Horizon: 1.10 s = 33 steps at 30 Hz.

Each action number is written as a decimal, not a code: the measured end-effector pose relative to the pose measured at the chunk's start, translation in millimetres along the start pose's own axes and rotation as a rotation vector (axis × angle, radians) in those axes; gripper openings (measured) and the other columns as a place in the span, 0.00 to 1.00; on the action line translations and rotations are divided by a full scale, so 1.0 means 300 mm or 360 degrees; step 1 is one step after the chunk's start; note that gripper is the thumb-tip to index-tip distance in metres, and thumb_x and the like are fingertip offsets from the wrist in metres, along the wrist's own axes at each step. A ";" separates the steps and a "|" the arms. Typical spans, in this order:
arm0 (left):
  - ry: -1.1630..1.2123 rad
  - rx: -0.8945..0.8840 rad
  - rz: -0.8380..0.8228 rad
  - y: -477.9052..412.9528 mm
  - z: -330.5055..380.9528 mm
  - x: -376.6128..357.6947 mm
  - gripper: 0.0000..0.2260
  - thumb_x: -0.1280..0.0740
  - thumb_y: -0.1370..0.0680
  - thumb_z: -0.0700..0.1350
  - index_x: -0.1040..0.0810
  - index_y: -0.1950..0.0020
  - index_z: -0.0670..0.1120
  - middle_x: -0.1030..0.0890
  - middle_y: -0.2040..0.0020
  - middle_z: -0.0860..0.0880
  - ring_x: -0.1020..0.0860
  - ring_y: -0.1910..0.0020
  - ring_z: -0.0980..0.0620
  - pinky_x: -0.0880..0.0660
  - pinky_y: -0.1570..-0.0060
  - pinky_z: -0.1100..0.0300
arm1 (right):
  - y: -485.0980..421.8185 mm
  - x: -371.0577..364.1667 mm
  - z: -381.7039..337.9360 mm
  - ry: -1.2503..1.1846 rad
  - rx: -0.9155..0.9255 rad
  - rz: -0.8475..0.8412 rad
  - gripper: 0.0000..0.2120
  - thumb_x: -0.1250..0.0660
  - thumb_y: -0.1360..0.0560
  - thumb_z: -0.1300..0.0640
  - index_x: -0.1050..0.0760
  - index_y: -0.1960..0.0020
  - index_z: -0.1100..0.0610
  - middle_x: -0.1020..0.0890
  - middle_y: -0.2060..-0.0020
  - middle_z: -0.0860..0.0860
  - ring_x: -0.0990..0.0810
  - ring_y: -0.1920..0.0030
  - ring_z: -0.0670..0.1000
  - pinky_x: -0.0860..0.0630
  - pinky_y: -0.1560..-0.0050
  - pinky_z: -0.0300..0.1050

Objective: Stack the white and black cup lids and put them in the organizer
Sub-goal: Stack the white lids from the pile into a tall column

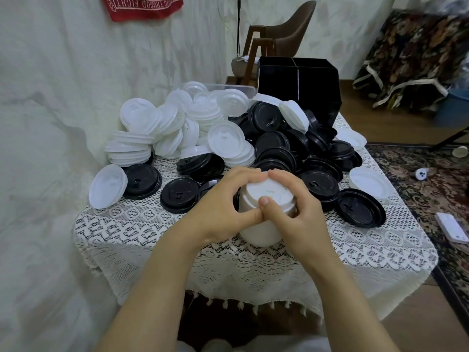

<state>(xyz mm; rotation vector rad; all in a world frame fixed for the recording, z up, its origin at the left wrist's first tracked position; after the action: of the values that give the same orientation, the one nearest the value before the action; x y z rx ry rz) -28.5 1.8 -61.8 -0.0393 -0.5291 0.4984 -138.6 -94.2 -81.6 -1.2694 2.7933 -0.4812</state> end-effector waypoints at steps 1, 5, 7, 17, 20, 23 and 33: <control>0.0001 0.0002 -0.0005 0.000 0.002 -0.001 0.23 0.28 0.32 0.56 0.28 0.38 0.62 0.29 0.36 0.65 0.31 0.35 0.66 0.32 0.33 0.61 | 0.001 -0.001 0.001 -0.0003 -0.0010 0.0003 0.20 0.30 0.31 0.51 0.25 0.39 0.48 0.25 0.37 0.45 0.25 0.40 0.39 0.27 0.41 0.35; 0.0045 0.0020 -0.0042 0.006 0.001 0.009 0.25 0.26 0.32 0.54 0.28 0.37 0.63 0.29 0.36 0.68 0.31 0.34 0.66 0.33 0.31 0.58 | 0.002 0.001 0.002 -0.0003 -0.0039 0.0004 0.20 0.30 0.31 0.50 0.25 0.39 0.47 0.24 0.37 0.44 0.25 0.39 0.41 0.25 0.40 0.39; 0.0176 0.0034 -0.0171 0.017 -0.001 0.028 0.28 0.26 0.31 0.50 0.28 0.32 0.57 0.28 0.33 0.63 0.31 0.31 0.62 0.34 0.30 0.55 | 0.003 0.003 0.002 -0.0024 -0.0057 0.0003 0.20 0.30 0.31 0.50 0.24 0.39 0.46 0.24 0.38 0.43 0.24 0.39 0.41 0.24 0.40 0.41; -0.0582 0.0116 0.0799 -0.100 -0.095 0.133 0.13 0.40 0.21 0.36 0.21 0.39 0.43 0.22 0.41 0.51 0.26 0.39 0.52 0.33 0.39 0.62 | 0.004 0.003 -0.005 0.0014 -0.0095 0.0021 0.19 0.30 0.33 0.48 0.25 0.42 0.41 0.26 0.39 0.35 0.27 0.41 0.34 0.27 0.40 0.39; -0.1103 0.0134 0.0568 -0.141 -0.125 0.121 0.15 0.43 0.21 0.39 0.21 0.38 0.44 0.29 0.30 0.49 0.36 0.30 0.50 0.44 0.28 0.52 | 0.003 0.003 -0.004 0.0023 -0.0086 0.0017 0.19 0.30 0.33 0.48 0.25 0.42 0.41 0.26 0.39 0.36 0.28 0.40 0.34 0.27 0.39 0.37; -0.1413 0.0260 0.0369 -0.162 -0.147 0.111 0.18 0.48 0.19 0.45 0.23 0.36 0.47 0.41 0.22 0.52 0.51 0.22 0.55 0.62 0.26 0.49 | 0.002 0.004 0.000 0.0013 -0.0086 0.0006 0.19 0.30 0.33 0.48 0.25 0.42 0.41 0.26 0.39 0.36 0.27 0.40 0.35 0.28 0.40 0.35; -0.1356 0.0111 0.0350 -0.159 -0.128 0.104 0.18 0.47 0.18 0.44 0.26 0.32 0.45 0.32 0.27 0.55 0.47 0.23 0.55 0.61 0.27 0.52 | 0.004 0.006 -0.004 0.0008 -0.0081 -0.0021 0.20 0.30 0.33 0.47 0.26 0.42 0.41 0.26 0.39 0.35 0.28 0.41 0.34 0.28 0.43 0.31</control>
<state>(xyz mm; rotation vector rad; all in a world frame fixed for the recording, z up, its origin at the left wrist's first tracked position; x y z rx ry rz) 35.0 -22.2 -72.6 0.1934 -1.3499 0.7459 -140.8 -94.5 -80.5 -1.2988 2.8203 -0.4169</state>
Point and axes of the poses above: each hand's wrist, its own y-axis away from the middle knuckle, its own x-axis out of the back of the hand, z = x × y, the point moved 3 cm from there along -y, towards the middle knuckle
